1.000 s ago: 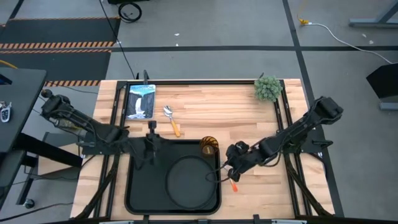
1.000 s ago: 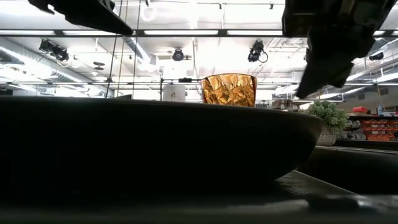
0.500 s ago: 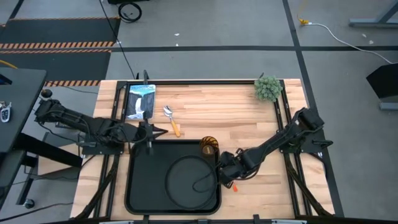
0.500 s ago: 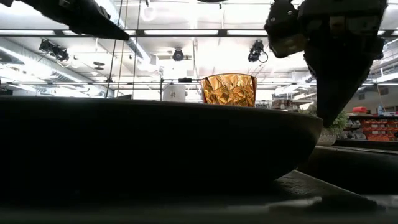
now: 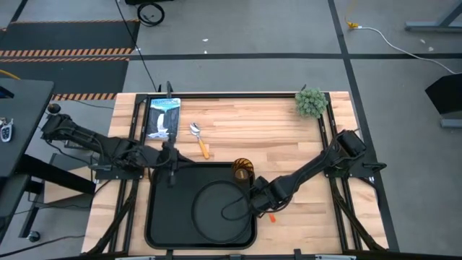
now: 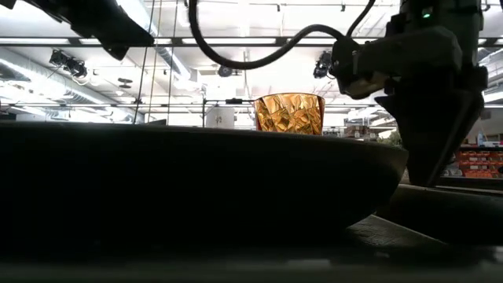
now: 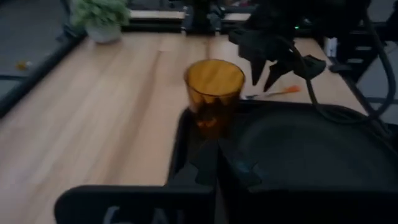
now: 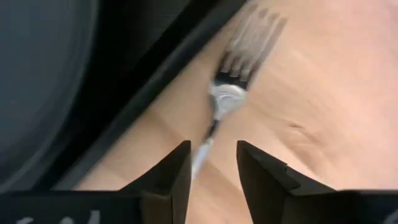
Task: Pick and place plate/cup/fork/spoon on tray
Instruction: Put the orange fork to the left of the black plate on the black tray
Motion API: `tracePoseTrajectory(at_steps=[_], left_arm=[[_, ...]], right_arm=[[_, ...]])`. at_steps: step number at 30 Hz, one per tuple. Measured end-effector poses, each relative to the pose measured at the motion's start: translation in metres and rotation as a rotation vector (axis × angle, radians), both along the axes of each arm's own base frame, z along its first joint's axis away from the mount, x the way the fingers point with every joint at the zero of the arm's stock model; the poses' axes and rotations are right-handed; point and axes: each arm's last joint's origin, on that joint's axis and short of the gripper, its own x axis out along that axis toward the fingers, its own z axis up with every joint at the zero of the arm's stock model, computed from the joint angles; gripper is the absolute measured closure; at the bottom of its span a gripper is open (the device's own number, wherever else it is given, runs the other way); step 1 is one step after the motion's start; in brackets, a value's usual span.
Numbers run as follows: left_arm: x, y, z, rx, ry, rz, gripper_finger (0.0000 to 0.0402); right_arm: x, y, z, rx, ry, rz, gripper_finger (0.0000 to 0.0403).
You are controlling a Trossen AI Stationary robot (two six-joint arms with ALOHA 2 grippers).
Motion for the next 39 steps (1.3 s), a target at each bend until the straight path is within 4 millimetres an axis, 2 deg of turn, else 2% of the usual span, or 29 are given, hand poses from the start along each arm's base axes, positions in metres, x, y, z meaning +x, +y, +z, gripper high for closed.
tracePoseTrajectory(at_steps=[9, 19, 24, 36, 39], left_arm=[[-0.004, -0.009, -0.003, -0.051, 0.031, -0.050, 0.0390], [-0.005, -0.009, -0.004, -0.042, 0.047, -0.052, 0.0390], [-0.005, -0.009, -0.005, -0.025, 0.058, -0.057, 0.0390], [-0.005, -0.008, -0.006, -0.012, 0.067, -0.061, 0.0390], [-0.005, -0.008, -0.006, -0.013, 0.067, -0.060, 0.0390]], right_arm=[[0.002, 0.011, -0.013, -0.012, -0.025, -0.018, 0.0262], [0.002, 0.012, -0.020, -0.043, -0.010, -0.019, 0.0270], [0.002, 0.012, -0.021, -0.019, 0.010, -0.030, 0.0296], [0.000, 0.009, -0.021, -0.001, 0.048, -0.043, 0.0389], [-0.001, 0.009, -0.020, 0.008, 0.057, -0.030, 0.0394]])
